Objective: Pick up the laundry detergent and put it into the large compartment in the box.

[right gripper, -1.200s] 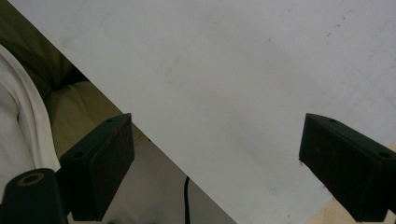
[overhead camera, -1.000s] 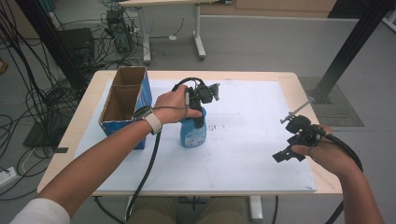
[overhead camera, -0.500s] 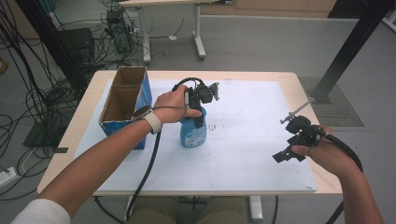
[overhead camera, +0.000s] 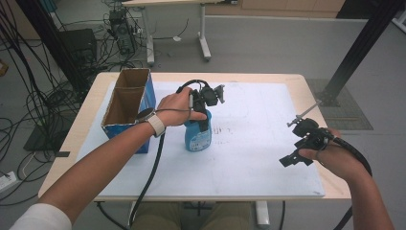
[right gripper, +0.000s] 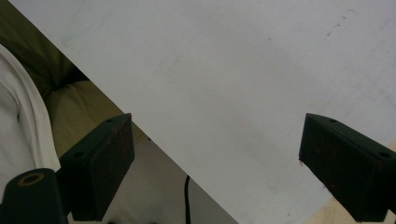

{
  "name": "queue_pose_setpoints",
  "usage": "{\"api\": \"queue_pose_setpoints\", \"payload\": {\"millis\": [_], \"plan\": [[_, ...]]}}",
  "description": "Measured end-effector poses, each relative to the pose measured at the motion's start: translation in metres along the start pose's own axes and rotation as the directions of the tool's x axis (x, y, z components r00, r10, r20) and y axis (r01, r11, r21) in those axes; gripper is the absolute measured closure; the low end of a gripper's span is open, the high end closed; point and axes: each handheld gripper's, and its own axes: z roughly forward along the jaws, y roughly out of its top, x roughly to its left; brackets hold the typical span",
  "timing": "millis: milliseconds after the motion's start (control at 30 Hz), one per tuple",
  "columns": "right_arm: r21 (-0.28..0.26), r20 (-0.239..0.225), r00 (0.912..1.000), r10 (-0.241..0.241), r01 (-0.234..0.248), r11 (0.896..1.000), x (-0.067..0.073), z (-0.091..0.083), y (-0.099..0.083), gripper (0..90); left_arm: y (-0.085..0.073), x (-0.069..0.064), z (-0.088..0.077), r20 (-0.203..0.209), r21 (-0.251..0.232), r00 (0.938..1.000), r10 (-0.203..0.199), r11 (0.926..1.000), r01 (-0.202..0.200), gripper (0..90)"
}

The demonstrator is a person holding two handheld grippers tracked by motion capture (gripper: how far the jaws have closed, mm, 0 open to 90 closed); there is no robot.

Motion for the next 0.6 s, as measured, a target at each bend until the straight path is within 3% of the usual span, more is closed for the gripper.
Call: {"api": "queue_pose_setpoints", "payload": {"millis": [600], "plan": [[0.001,-0.001,1.0000,0.000,0.000,1.000,-0.0004,0.0004,-0.0004,10.5,-0.0011,0.0024,0.0003,0.009,-0.003,0.9999,-0.014,0.9999,0.014,38.7]]}}
